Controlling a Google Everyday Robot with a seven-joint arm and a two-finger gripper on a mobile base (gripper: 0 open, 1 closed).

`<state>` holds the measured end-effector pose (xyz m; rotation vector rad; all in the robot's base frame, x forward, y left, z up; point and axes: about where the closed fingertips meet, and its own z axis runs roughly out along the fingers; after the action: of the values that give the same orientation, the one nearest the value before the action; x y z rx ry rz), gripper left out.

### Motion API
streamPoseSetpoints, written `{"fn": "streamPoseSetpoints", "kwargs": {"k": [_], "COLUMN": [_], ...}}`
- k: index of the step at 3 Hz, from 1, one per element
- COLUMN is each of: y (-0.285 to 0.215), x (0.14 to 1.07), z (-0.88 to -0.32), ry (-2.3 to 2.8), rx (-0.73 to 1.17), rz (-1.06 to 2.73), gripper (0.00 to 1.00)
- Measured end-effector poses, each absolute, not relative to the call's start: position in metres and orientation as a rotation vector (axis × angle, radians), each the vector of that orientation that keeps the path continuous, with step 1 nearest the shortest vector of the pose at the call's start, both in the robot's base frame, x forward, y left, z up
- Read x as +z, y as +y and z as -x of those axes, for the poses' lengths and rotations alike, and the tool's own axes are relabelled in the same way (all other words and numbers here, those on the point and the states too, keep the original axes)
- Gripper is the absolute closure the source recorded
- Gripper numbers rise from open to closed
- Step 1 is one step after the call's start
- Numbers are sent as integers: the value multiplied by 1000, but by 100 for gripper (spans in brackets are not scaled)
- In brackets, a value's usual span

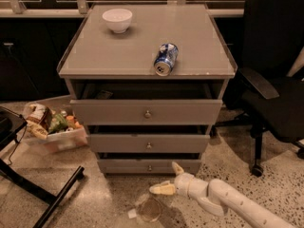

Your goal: Open bottom drawer

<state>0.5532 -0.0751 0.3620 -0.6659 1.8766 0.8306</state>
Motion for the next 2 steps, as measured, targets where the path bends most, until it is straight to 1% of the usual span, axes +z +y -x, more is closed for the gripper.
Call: {"fn": "streamPoseSetpoints", "kwargs": {"k": [1, 2], "y": [-67, -67], "x": [308, 308], "z": [-561, -561], "ry": [1969, 1969], "rx": [848, 848], "rz": [632, 632], "gripper": [0, 0]}}
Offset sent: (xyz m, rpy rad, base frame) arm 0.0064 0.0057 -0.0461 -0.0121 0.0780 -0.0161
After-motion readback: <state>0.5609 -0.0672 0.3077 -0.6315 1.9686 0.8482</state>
